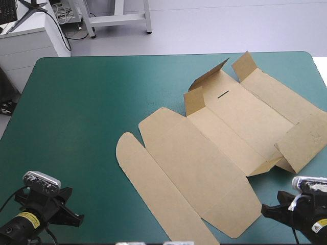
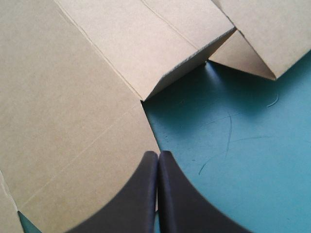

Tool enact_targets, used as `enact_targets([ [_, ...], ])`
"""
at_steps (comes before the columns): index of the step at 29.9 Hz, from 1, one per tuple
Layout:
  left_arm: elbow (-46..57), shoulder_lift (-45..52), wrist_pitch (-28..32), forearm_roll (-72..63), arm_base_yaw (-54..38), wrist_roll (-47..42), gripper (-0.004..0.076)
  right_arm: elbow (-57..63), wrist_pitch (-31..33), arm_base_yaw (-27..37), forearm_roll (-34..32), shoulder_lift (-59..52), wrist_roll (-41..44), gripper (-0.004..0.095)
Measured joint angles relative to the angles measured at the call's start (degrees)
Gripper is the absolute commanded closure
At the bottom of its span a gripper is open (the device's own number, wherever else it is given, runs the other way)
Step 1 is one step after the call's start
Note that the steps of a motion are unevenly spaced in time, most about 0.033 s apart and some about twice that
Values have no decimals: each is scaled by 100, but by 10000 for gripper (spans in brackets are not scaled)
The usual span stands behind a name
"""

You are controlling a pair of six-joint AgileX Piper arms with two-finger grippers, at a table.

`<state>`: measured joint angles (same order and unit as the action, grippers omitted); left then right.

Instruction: Fold the box

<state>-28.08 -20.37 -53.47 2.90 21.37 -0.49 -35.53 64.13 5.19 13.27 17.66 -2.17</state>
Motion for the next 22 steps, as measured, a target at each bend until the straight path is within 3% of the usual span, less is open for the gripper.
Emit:
enact_targets([
  [10, 0, 0, 11, 0, 0, 0, 734, -1329, 304, 0, -14, 1616, 492, 913],
  [12, 0, 0, 11, 0, 0, 0, 734, -1479, 438, 0, -26, 1951, 580, 859],
  [19, 0, 0, 11, 0, 0, 0, 734, -1767, 719, 0, -508, 3045, 996, 531],
  [22, 0, 0, 11, 0, 0, 0, 734, -1785, 714, 0, -561, 3494, 1343, 505],
])
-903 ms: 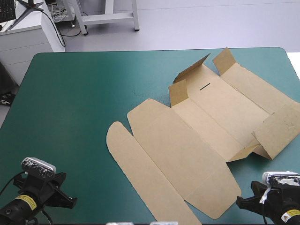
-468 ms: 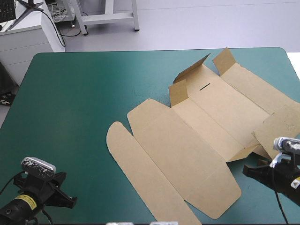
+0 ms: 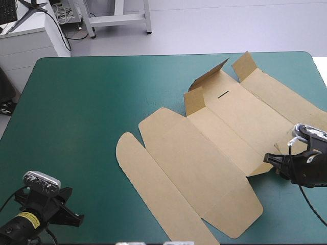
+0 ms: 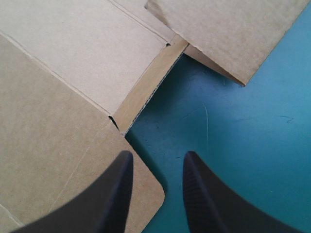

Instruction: Fold the box

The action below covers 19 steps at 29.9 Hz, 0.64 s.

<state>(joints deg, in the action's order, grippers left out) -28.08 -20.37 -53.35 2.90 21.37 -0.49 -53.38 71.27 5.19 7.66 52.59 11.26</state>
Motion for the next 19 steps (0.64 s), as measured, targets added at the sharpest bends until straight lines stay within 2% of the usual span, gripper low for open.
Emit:
enact_targets([
  [3, 0, 0, 0, -1, 0, 0, 734, -45, -6, 0, 106, 399, 91, 505],
  [8, 0, 0, 2, -1, 0, 0, 734, -311, -23, 0, 867, 753, -29, 505],
  [10, 0, 0, 2, -1, 0, 0, 734, -462, -26, 0, 979, 778, -106, 505],
  [14, 0, 0, 2, -1, 0, 0, 734, -718, -26, 0, 948, 790, -421, 505],
  [19, 0, 0, 7, 5, 0, 0, 734, -817, -24, 0, 539, 824, -480, 502],
])
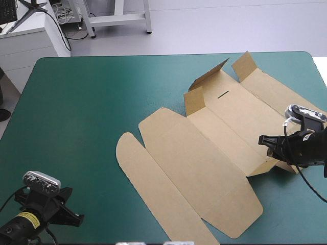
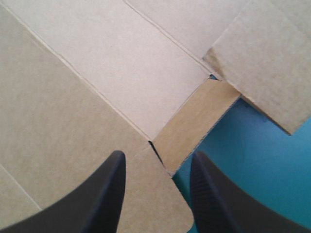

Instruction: Fold the box

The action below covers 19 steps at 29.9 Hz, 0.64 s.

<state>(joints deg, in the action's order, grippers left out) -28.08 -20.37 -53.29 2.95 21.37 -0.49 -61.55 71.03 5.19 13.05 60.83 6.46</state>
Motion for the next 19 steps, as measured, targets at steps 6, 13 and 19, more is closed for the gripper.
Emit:
enact_targets([
  [6, 0, 0, 0, 4, 0, 0, 734, -4, 5, 0, -261, 20, 874, 347],
  [13, 0, 0, 12, 17, 0, 0, 734, -6, 12, 0, 46, 209, 1659, 301],
  [19, 0, 0, 12, 17, 0, 0, 734, 148, -7, 0, -28, 343, 2025, 301],
])
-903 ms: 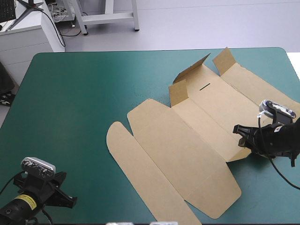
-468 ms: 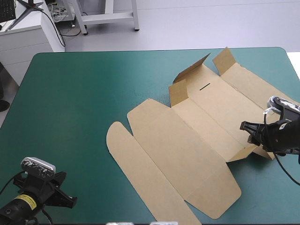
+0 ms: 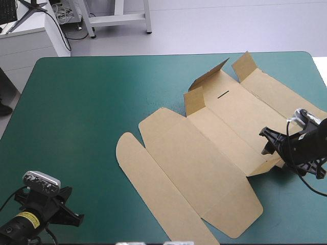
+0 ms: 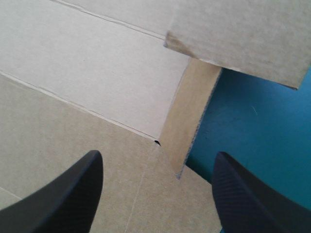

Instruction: Fold the box

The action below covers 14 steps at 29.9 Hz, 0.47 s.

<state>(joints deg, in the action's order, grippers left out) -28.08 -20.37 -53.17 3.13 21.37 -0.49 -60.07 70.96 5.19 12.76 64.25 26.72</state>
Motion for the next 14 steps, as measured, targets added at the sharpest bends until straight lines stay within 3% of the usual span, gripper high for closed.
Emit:
enact_targets([
  [9, 0, 0, -20, 0, 0, 0, 734, 484, -24, 0, -61, 654, 426, 302],
  [14, 0, 0, -42, 0, 0, 0, 734, 490, -353, 0, -61, 1045, 445, 302],
])
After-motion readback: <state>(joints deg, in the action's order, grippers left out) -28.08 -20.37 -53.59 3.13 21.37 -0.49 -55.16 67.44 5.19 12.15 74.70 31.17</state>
